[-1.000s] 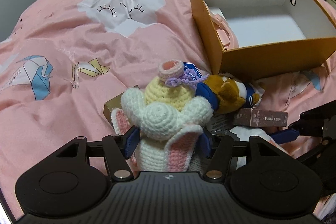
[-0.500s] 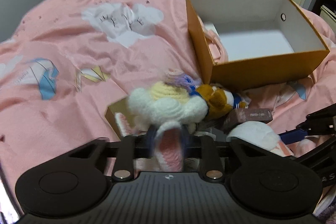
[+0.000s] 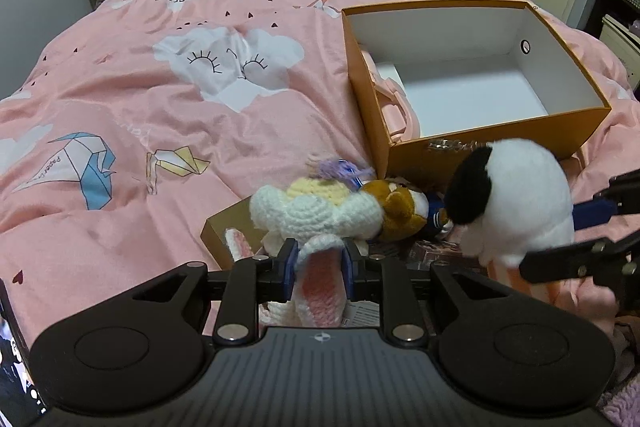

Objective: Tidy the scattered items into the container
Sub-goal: 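Grasp the panda plush with the right tool while the left tool grasps the crocheted doll, then carry the panda plush with the right tool while the left tool carries the crocheted doll toward the box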

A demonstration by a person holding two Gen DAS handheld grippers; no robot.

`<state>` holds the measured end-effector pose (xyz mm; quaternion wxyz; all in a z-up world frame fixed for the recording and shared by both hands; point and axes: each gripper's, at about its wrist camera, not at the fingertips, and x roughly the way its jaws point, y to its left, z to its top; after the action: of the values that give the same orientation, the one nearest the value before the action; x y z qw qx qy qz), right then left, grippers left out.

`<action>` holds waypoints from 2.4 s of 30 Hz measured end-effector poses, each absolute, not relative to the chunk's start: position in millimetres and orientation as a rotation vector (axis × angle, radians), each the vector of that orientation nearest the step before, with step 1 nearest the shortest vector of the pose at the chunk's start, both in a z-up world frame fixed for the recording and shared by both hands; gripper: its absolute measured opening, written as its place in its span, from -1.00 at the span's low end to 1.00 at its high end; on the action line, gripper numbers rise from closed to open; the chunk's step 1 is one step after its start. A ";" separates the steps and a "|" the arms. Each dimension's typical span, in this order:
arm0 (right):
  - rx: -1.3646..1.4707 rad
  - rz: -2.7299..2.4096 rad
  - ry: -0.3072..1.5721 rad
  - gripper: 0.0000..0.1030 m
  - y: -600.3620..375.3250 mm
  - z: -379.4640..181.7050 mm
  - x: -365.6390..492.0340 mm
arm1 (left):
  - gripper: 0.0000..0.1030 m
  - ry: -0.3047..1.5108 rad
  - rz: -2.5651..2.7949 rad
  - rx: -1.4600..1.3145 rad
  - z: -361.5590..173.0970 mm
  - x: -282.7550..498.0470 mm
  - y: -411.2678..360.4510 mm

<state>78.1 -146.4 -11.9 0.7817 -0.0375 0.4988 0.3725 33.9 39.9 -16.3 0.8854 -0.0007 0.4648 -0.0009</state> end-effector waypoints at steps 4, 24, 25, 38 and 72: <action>-0.077 0.817 1.061 0.15 -145.8 -7.5 77.5 | -0.51 0.963 -0.005 0.000 -15.2 33.3 40.0; -0.069 0.765 0.883 0.15 -165.8 35.3 85.6 | 0.04 0.932 -0.013 0.055 -7.9 31.7 43.6; -0.072 0.749 0.877 0.14 -168.1 35.9 88.2 | 0.09 0.937 -0.019 0.059 -9.2 32.9 43.1; -0.101 0.663 0.838 0.14 -176.4 32.9 118.9 | 0.28 0.912 -0.107 0.270 -20.2 54.2 10.4; -0.028 0.594 0.886 0.14 -175.7 11.3 189.0 | -0.08 0.969 -0.018 0.049 -9.4 88.3 52.1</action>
<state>189.0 -175.7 11.3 0.8610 -0.0132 0.4222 0.2831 88.3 52.1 -9.4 0.8847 0.0237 0.4655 -0.0086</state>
